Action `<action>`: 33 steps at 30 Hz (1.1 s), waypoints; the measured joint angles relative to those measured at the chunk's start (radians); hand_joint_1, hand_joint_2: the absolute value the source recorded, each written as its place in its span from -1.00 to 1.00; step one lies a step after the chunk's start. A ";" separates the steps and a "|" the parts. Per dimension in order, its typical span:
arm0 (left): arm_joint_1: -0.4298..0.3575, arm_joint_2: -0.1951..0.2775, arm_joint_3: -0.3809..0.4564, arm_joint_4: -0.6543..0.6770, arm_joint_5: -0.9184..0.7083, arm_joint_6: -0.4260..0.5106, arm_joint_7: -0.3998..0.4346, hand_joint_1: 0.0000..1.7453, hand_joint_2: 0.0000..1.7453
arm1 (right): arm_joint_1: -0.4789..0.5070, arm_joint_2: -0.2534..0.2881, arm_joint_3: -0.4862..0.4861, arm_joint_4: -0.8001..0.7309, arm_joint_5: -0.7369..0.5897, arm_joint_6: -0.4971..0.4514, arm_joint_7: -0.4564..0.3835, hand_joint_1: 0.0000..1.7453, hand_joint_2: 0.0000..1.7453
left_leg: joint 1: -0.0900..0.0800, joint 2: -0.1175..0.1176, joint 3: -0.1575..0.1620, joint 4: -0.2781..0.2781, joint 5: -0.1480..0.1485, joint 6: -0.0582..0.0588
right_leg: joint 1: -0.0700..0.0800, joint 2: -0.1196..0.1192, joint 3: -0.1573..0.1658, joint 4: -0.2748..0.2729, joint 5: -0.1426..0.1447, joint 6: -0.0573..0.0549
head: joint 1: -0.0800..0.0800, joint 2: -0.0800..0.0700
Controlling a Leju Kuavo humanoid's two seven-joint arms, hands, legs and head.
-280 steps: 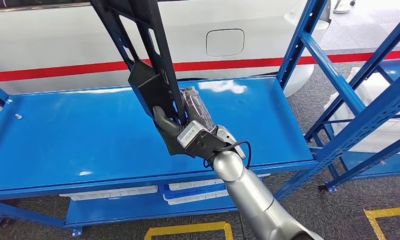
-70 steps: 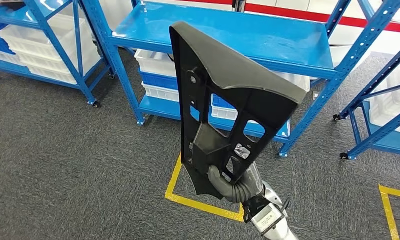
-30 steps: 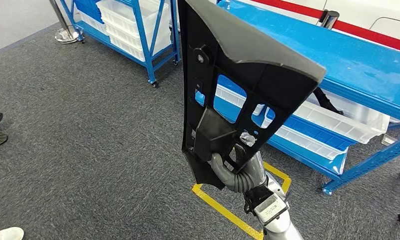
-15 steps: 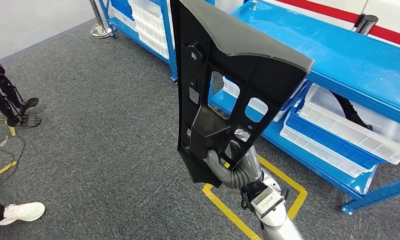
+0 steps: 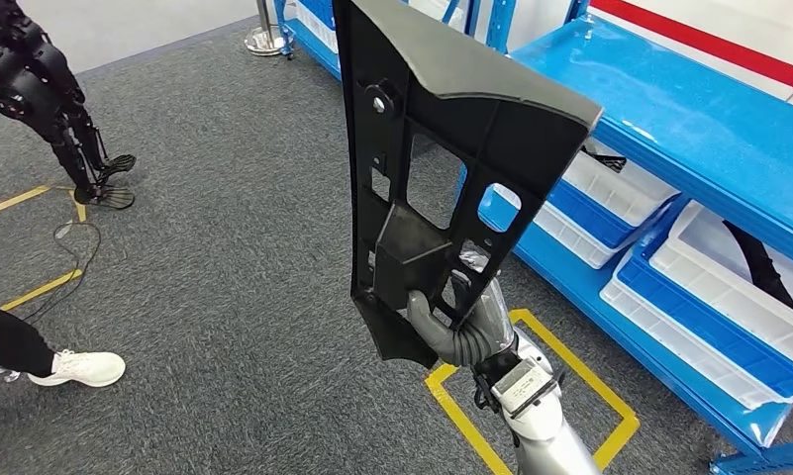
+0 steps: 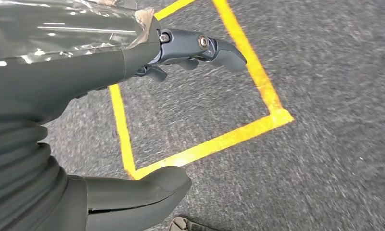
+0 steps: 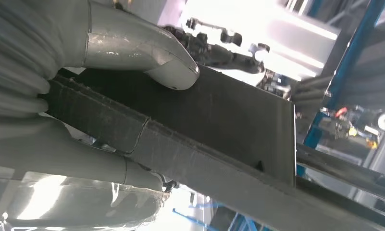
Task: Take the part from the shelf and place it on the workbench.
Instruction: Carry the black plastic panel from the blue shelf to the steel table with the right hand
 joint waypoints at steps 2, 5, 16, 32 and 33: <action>0.002 0.000 0.001 0.000 0.001 0.000 0.000 -1.00 1.00 | 0.000 -0.001 0.000 0.005 -0.003 -0.001 0.000 1.00 1.00 | 0.004 -0.026 0.000 0.003 0.000 -0.004 | -0.007 0.003 0.015 -0.043 0.033 0.022 | 0.000 0.000; 0.002 0.004 0.002 0.000 0.003 0.002 -0.001 -1.00 1.00 | 0.000 0.000 0.001 0.008 -0.007 -0.001 0.000 1.00 1.00 | 0.007 -0.063 -0.007 0.021 -0.006 -0.021 | -0.021 0.040 0.099 -0.228 0.109 0.046 | 0.000 0.000; 0.007 0.004 0.016 0.000 -0.002 0.016 0.013 -1.00 1.00 | -0.001 0.008 0.001 0.011 -0.008 -0.001 0.002 1.00 1.00 | 0.010 0.023 -0.161 0.310 -0.128 -0.056 | -0.003 -0.031 0.115 -0.262 0.119 -0.019 | -0.007 0.000; 0.004 0.007 0.025 -0.001 -0.004 0.017 0.020 -1.00 1.00 | -0.003 -0.002 0.004 0.027 -0.036 0.003 -0.010 1.00 1.00 | -0.007 -0.024 0.014 -0.016 0.007 0.006 | -0.002 0.000 0.006 -0.030 0.026 0.007 | -0.002 0.000; 0.005 0.006 0.025 -0.001 -0.007 0.015 0.022 -1.00 1.00 | -0.003 -0.003 0.004 0.029 -0.037 0.003 -0.010 1.00 1.00 | -0.005 -0.037 0.014 -0.013 0.006 0.004 | -0.006 0.004 0.028 -0.083 0.055 0.020 | -0.002 0.000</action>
